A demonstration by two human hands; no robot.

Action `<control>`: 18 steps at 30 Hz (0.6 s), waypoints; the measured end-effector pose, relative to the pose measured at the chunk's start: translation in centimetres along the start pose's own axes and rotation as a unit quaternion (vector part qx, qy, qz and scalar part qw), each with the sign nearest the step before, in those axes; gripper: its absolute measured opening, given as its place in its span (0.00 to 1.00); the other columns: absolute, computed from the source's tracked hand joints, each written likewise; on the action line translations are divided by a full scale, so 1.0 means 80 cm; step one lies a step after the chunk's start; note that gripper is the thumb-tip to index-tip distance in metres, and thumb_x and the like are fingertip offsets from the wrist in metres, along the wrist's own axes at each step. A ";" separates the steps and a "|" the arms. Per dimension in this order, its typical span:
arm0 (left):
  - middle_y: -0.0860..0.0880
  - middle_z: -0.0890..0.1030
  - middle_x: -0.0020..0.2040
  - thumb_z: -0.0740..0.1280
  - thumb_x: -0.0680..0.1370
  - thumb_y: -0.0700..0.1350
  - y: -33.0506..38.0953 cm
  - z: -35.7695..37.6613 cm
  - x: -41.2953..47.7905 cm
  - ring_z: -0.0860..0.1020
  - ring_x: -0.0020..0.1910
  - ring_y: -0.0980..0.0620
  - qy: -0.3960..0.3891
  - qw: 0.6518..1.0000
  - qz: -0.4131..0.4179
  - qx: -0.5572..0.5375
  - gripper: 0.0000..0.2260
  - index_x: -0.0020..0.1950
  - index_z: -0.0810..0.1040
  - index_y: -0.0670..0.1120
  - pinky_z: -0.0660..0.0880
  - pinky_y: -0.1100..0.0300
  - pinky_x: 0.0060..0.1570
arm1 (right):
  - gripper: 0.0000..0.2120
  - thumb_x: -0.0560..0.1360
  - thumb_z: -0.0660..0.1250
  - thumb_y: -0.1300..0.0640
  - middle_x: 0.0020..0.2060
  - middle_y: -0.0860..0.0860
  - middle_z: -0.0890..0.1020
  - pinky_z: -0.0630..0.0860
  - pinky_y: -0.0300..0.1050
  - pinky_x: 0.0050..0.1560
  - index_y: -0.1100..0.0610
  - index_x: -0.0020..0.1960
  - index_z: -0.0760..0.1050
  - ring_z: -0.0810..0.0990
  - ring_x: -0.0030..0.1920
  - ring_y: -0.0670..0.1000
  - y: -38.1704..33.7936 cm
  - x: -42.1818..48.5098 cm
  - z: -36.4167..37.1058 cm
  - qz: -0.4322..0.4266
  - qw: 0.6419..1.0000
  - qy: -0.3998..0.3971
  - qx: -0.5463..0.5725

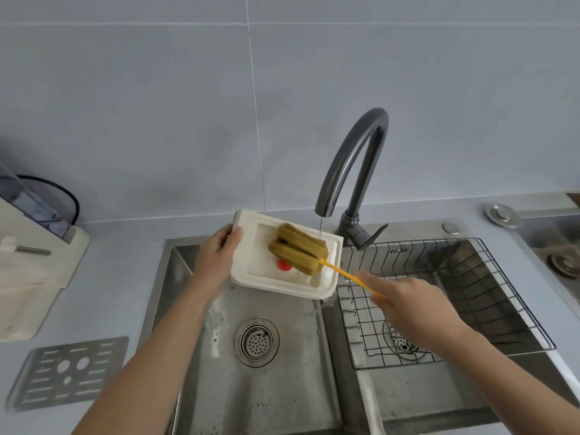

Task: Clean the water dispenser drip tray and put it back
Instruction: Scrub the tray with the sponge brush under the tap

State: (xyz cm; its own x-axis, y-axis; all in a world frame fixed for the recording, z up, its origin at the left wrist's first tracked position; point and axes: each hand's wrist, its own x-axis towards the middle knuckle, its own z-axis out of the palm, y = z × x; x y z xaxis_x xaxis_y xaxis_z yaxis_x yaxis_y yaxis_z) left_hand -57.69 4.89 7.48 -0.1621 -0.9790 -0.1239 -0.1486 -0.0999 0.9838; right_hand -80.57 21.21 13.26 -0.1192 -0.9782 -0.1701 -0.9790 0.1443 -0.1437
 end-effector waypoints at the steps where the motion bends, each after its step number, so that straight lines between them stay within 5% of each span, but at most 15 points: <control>1: 0.53 0.78 0.44 0.59 0.79 0.47 0.001 0.000 -0.001 0.74 0.49 0.50 0.004 1.000 0.004 -0.010 0.07 0.44 0.75 0.56 0.71 0.53 0.52 | 0.20 0.80 0.53 0.54 0.45 0.51 0.82 0.69 0.45 0.40 0.42 0.71 0.58 0.79 0.48 0.56 0.002 0.001 0.002 0.005 1.000 0.002 0.004; 7: 0.54 0.77 0.41 0.59 0.79 0.45 0.011 -0.006 -0.005 0.75 0.40 0.59 0.035 0.997 0.059 -0.029 0.08 0.43 0.75 0.55 0.71 0.66 0.39 | 0.22 0.79 0.53 0.57 0.29 0.46 0.65 0.66 0.44 0.37 0.41 0.70 0.56 0.70 0.37 0.54 0.008 -0.011 0.011 0.040 0.999 -0.019 0.000; 11: 0.55 0.77 0.40 0.60 0.78 0.42 0.017 -0.004 -0.009 0.76 0.32 0.70 0.065 0.994 0.089 -0.017 0.06 0.48 0.75 0.51 0.72 0.74 0.34 | 0.25 0.78 0.53 0.60 0.30 0.49 0.67 0.65 0.44 0.37 0.42 0.71 0.54 0.68 0.37 0.54 -0.004 -0.030 0.023 0.036 0.998 -0.043 -0.015; 18: 0.53 0.75 0.37 0.60 0.78 0.40 0.042 -0.006 -0.023 0.74 0.32 0.67 0.048 0.980 0.183 0.064 0.04 0.50 0.74 0.46 0.69 0.75 0.31 | 0.24 0.78 0.56 0.56 0.27 0.47 0.67 0.66 0.44 0.36 0.37 0.70 0.58 0.69 0.36 0.53 0.019 -0.059 0.019 0.057 0.998 -0.025 0.005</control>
State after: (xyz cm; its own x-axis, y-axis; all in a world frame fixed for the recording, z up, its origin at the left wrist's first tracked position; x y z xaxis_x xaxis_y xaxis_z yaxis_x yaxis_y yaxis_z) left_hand -57.43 6.26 11.06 -0.1349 -0.9579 0.2533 -0.2201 0.2782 0.9350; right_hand -81.22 26.29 12.36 -0.2205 -0.9467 -0.2346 -0.9580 0.2554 -0.1302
